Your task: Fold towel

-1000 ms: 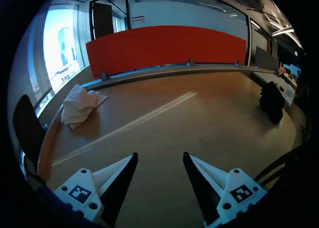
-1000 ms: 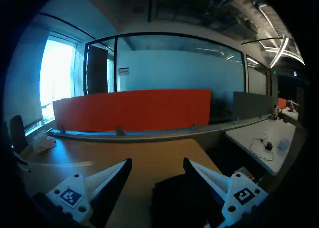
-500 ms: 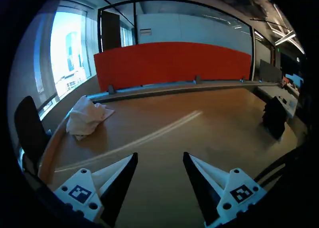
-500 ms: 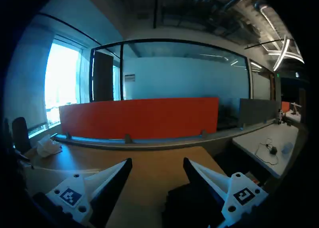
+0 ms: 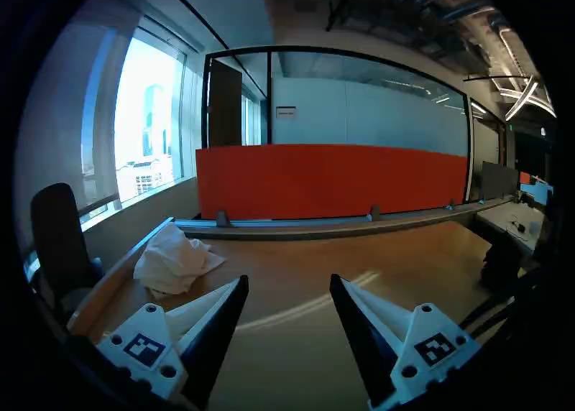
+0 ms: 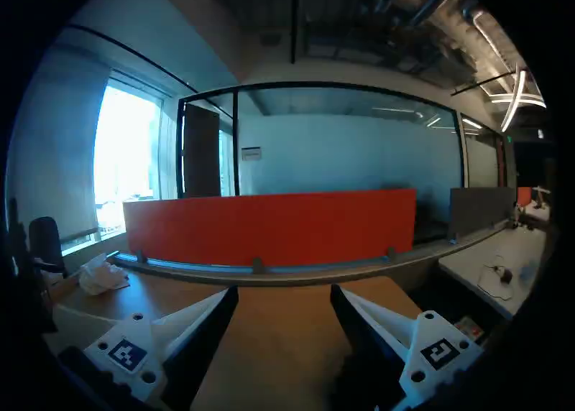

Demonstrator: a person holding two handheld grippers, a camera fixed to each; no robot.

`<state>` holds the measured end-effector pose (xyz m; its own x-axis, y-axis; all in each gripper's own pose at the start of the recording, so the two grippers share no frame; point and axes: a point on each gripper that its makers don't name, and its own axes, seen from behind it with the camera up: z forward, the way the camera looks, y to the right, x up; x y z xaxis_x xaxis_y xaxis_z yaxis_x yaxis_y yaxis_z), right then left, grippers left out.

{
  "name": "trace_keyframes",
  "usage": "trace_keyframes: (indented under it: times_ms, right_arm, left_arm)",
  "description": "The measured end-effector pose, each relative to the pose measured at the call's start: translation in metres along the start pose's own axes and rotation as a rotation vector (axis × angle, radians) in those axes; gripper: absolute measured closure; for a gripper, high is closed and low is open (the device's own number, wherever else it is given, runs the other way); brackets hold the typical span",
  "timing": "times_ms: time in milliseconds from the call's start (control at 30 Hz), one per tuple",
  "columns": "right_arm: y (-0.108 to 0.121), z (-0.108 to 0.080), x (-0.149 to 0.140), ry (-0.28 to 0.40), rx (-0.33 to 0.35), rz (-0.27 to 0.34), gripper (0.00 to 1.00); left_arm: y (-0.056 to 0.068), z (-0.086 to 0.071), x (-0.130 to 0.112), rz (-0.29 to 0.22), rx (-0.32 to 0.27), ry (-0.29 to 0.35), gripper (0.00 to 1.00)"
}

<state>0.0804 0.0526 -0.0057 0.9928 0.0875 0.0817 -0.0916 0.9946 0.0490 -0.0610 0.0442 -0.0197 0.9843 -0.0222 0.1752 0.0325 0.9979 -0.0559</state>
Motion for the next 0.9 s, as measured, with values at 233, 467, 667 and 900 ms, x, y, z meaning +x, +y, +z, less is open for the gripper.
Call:
trace_keyframes:
  times_ms: [233, 467, 667, 900]
  right_arm:
    - [-0.035, 0.007, -0.001, 0.003, 0.039, -0.027, 0.01]
    - [-0.053, 0.011, 0.004, 0.003, 0.042, -0.047, 0.01]
    - [-0.058, 0.012, 0.006, 0.004, 0.027, -0.071, 0.01]
    - [-0.067, 0.013, 0.012, 0.016, 0.01, -0.064, 0.0]
  left_arm:
    - [-0.003, 0.003, 0.024, -0.001, 0.004, 0.057, 0.17]
    - [-0.004, 0.005, 0.031, -0.007, 0.006, 0.077, 0.17]
    - [-0.007, 0.006, 0.035, -0.025, 0.01, 0.089, 0.17]
    - [-0.005, 0.007, 0.04, -0.021, -0.004, 0.105, 0.16]
